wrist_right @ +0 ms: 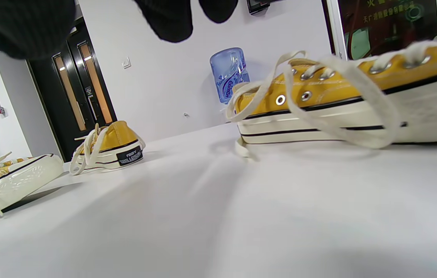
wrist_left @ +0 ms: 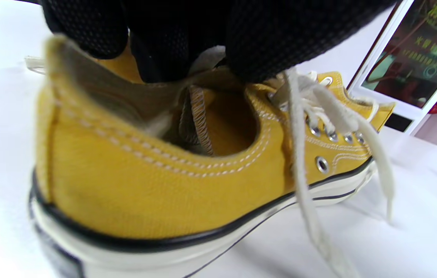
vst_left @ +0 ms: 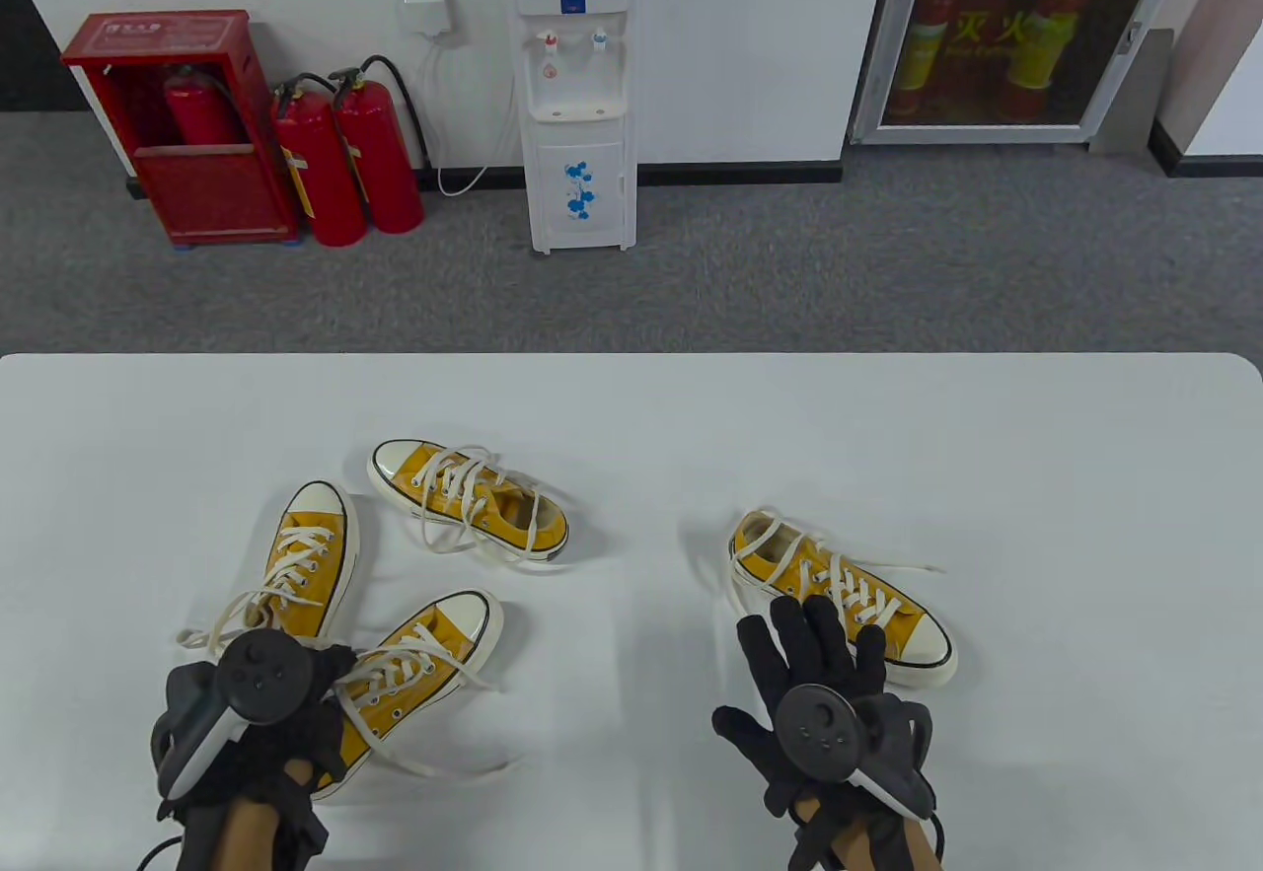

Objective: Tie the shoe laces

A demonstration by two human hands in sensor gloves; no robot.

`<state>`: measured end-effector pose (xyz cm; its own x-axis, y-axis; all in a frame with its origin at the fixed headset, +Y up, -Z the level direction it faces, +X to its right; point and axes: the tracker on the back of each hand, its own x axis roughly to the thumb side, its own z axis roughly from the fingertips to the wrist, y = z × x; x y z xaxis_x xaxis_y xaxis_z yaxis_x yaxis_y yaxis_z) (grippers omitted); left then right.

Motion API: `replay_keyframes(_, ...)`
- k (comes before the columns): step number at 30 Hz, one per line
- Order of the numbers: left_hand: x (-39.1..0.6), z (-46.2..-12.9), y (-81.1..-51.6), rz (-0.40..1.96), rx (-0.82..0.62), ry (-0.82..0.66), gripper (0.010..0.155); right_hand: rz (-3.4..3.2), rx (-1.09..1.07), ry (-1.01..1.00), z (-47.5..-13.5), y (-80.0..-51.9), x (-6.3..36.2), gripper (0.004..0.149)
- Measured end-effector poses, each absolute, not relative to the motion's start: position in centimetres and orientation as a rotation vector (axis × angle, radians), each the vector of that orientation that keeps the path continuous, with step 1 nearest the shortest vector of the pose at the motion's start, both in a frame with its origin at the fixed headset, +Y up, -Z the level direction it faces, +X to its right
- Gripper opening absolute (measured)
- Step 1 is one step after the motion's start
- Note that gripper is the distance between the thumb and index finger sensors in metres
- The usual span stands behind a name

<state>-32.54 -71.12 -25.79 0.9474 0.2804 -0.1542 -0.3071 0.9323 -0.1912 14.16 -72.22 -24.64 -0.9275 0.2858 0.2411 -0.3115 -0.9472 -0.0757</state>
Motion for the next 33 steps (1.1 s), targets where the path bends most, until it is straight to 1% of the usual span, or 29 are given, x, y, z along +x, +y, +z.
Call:
replay_keyframes(7, -32.56, -26.1, -71.79, 0.253, -0.212, 0.153, 0.053, 2.817, 0.333, -0.139, -24.7, -72.3, 14.11, 0.086)
replay_keyframes(11, -32.57, -26.06, -71.65, 0.234, -0.177, 0.162, 0.049, 2.823, 0.34, -0.131, -24.74, -72.36, 14.01, 0.085)
replay_keyframes(16, -32.8, -26.16, -71.76, 0.244, -0.15, 0.175, 0.044, 2.822, 0.359, -0.101, -24.81, -72.52, 13.86, 0.085)
replay_keyframes(22, -33.1, -26.29, -71.92, 0.251, -0.131, 0.185, 0.04, 2.821, 0.368, -0.085, -24.86, -72.64, 13.75, 0.085)
replay_keyframes(33, -32.46, -26.19, -71.39, 0.283, -0.149, 0.109, 0.04, 2.812, 0.375, -0.048, -24.94, -72.81, 13.68, 0.085)
